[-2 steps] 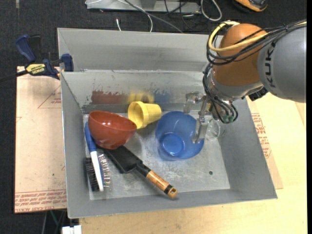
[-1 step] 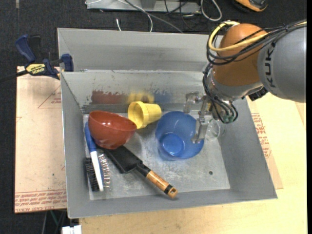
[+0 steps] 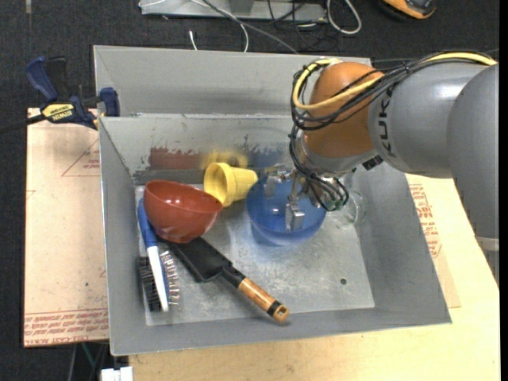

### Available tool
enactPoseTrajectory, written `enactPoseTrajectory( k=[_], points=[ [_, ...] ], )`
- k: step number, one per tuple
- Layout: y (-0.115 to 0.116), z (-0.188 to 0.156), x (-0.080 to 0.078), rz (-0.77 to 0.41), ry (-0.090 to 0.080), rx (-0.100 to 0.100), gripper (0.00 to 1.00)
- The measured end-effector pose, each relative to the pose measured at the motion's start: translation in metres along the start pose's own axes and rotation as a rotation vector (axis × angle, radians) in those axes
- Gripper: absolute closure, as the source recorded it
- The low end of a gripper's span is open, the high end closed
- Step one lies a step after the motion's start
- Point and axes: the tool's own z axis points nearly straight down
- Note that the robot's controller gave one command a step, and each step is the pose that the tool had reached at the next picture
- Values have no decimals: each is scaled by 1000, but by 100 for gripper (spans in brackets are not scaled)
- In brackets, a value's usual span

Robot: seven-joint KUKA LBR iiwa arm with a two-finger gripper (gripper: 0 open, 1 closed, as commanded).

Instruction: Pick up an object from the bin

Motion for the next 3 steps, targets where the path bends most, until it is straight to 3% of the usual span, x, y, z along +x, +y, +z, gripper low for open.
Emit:
enactPoseTrajectory(
  k=[1,2,3],
  points=[
    [1,5,-2,-14,-12,5,100],
    [1,5,-2,-14,-12,4,100],
    [64,28,34,-108,-21,3,100]
  ],
)
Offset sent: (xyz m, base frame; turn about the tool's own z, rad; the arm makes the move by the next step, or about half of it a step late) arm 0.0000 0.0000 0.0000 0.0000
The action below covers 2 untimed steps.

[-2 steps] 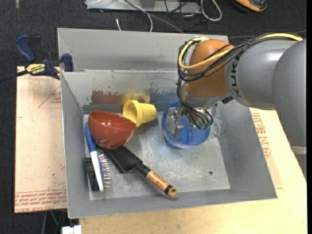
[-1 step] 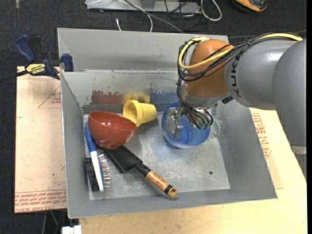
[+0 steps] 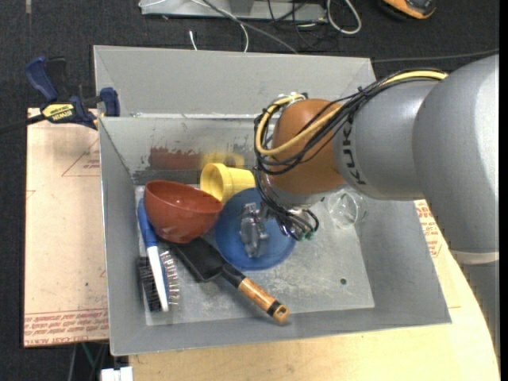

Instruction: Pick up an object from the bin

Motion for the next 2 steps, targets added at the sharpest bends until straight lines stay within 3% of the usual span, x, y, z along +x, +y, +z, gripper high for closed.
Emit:
enactPoseTrajectory(
  k=[1,2],
  points=[
    [-2,-1,-8,56,-5,5,0],
    [-1,-1,-8,56,-5,5,0]
  ],
)
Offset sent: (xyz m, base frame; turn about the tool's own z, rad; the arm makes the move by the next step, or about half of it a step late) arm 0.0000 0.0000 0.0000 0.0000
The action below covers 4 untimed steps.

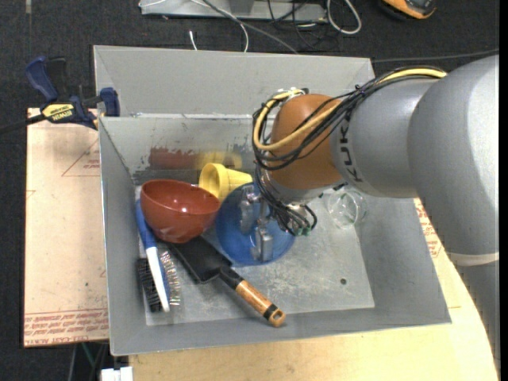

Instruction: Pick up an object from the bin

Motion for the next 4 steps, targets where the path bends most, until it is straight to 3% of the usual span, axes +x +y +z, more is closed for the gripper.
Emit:
enactPoseTrajectory(
  k=[1,2,3,4],
  points=[
    [0,0,0,-32,-1,0,0],
    [-4,-3,-7,-209,-1,-1,0],
    [-18,2,-39,-246,1,-2,0],
    [-10,-92,-35,-328,-2,-1,0]
  ],
)
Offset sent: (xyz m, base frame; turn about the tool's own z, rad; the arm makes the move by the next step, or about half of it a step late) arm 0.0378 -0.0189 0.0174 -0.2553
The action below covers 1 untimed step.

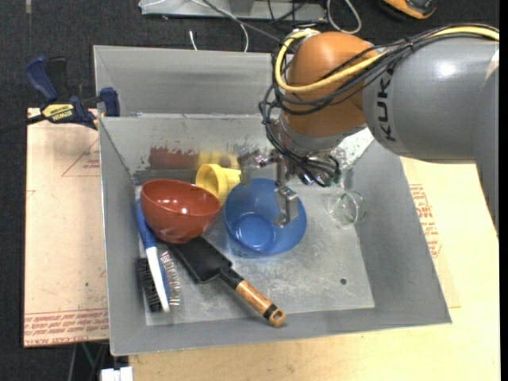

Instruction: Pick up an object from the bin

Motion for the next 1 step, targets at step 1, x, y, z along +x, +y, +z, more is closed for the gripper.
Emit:
enactPoseTrajectory(
  k=[1],
  points=[
    [-1,-34,-5,15,-5,2,0]
  ],
)
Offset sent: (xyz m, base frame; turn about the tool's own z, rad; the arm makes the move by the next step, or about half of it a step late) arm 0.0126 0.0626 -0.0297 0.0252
